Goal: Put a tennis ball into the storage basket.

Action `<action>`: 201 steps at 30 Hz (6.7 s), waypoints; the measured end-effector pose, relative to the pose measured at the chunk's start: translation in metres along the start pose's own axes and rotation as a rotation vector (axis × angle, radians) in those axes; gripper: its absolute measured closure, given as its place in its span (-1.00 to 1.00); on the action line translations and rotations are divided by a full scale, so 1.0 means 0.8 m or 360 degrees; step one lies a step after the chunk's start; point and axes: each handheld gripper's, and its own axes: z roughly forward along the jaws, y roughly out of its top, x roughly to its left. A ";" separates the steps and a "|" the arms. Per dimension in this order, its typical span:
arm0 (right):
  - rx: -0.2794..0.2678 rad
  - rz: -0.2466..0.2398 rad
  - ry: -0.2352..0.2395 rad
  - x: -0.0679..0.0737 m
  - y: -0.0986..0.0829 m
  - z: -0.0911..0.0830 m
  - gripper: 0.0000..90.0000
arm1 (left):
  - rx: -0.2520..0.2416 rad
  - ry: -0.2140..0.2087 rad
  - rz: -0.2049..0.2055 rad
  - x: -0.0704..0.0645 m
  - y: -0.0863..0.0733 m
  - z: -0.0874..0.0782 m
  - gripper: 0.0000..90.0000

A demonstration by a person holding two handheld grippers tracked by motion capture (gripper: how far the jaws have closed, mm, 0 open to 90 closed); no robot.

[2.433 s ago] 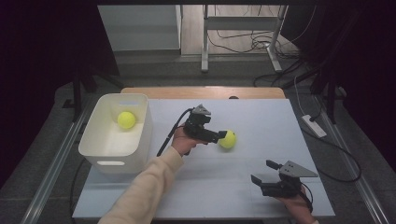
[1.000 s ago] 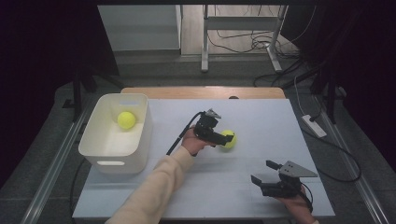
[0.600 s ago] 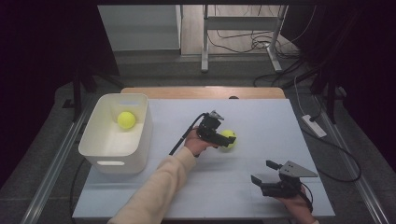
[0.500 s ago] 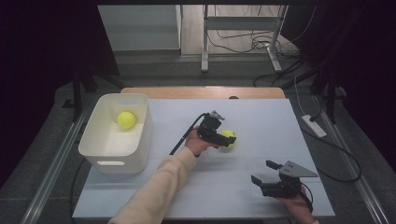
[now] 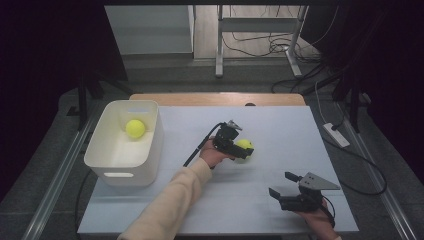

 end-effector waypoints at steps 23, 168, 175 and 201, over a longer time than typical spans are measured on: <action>0.0000 -0.0003 -0.0001 -0.001 0.000 -0.001 -0.73 | 0.0145 0.0090 0.0050 -0.004 -0.008 0.029 -0.41; 0.0002 -0.0015 -0.0018 0.001 0.000 -0.001 -0.72 | -0.0591 0.0203 0.0048 -0.011 -0.029 -0.217 -0.40; 0.0001 -0.0015 -0.0019 0.001 0.000 -0.001 -0.72 | -0.0618 0.0210 0.0051 -0.011 -0.030 -0.228 -0.40; -0.0001 -0.0014 -0.0019 0.001 0.000 -0.001 -0.72 | -0.0699 0.0265 0.0026 -0.007 -0.033 -0.263 -0.40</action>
